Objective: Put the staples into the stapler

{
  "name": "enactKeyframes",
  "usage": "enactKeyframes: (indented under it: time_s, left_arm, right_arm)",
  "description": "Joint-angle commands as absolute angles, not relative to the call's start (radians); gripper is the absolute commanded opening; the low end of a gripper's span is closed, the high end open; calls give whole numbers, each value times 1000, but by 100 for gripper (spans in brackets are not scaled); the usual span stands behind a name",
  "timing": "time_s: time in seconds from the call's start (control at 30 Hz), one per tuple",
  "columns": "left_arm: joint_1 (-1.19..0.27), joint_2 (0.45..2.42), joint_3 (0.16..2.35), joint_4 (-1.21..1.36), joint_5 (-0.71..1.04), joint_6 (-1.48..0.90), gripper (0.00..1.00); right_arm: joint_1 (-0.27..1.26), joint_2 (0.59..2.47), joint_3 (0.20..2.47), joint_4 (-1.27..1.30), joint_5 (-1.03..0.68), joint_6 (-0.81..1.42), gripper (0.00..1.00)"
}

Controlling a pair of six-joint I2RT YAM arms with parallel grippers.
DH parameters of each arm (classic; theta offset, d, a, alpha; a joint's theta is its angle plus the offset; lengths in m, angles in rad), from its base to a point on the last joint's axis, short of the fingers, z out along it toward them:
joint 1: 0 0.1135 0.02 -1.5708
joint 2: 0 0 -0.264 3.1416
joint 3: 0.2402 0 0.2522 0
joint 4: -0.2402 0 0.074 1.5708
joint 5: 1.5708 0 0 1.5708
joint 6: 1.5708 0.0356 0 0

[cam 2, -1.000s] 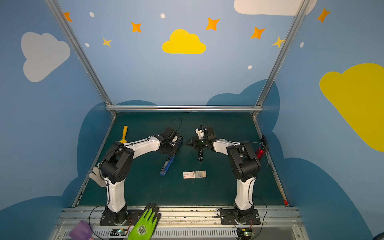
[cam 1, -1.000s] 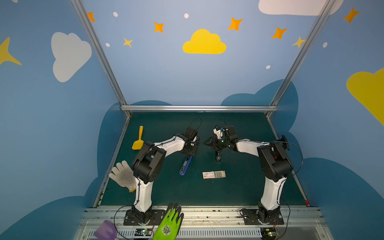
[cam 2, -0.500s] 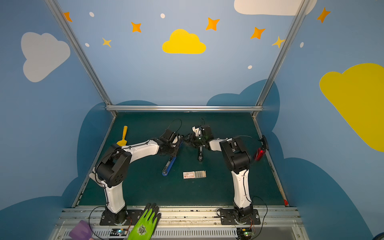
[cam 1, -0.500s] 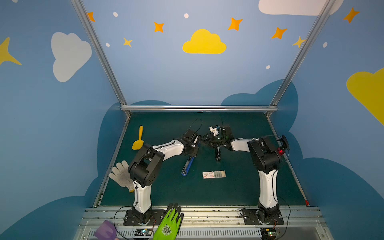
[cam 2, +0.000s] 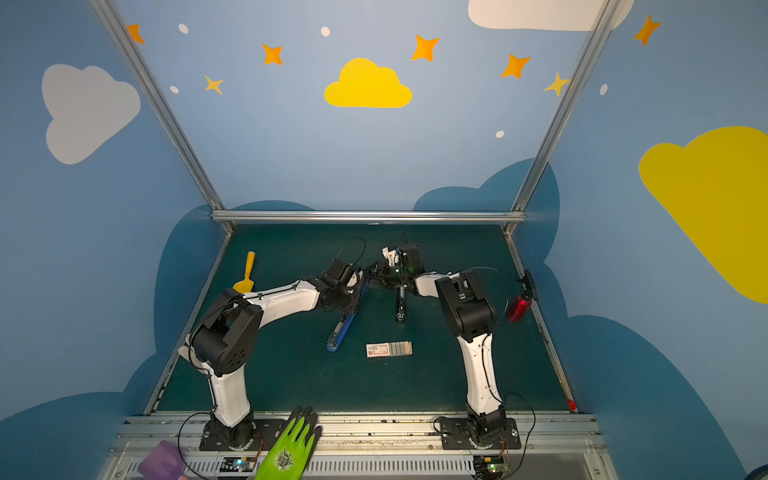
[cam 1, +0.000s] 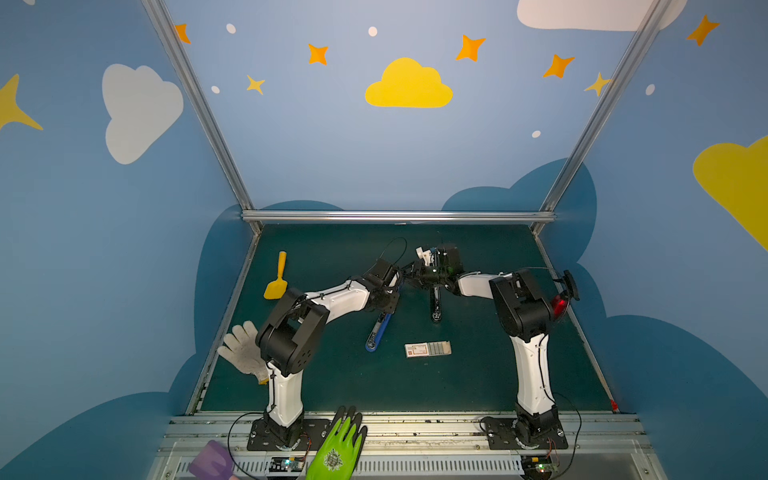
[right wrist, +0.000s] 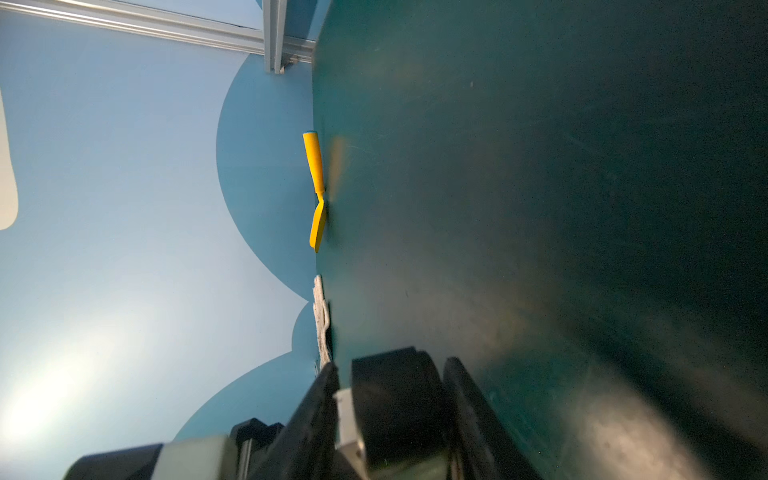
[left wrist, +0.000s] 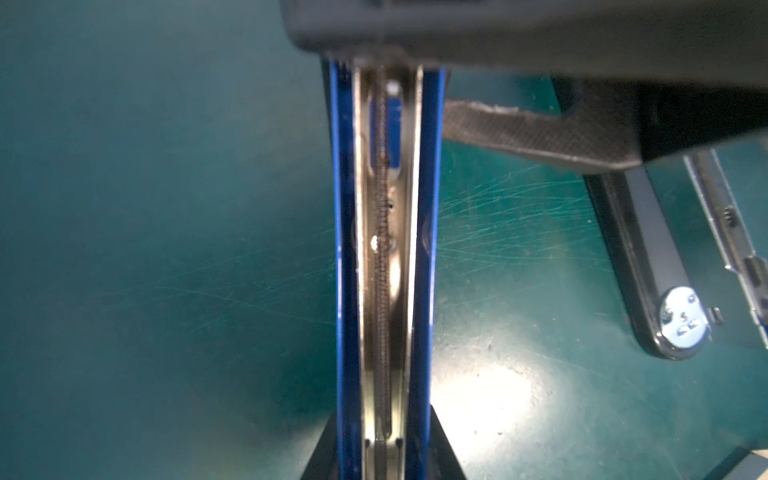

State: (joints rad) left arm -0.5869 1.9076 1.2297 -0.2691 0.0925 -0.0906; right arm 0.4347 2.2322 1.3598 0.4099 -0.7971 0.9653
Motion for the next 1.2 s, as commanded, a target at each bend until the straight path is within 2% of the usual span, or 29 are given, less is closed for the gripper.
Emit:
enactKeyframes:
  time_s: [0.0, 0.1, 0.3, 0.7, 0.8, 0.97, 1.17]
  left_arm:
    - [-595, 1855, 1226, -247, 94, -91, 11]
    - [-596, 1850, 1230, -260, 79, -102, 31]
    - [-611, 1752, 1147, -239, 25, -143, 42]
    - [-626, 1341, 699, -74, -64, -312, 45]
    - [-624, 1289, 595, 0, -128, -361, 44]
    - [-616, 1223, 457, 200, -78, -266, 44]
    - [-588, 1175, 379, 267, -49, -228, 53]
  right_arm:
    - [434, 2250, 1389, 428, -809, 960, 31]
    - [429, 2246, 1384, 442, -810, 953, 26]
    - [405, 2242, 1370, 496, -821, 963, 24]
    - [388, 2230, 1367, 483, -835, 939, 23]
    - [388, 2233, 1367, 489, -839, 942, 23]
    - [388, 2230, 1367, 489, -847, 937, 22]
    - [388, 2235, 1374, 490, -861, 936, 23]
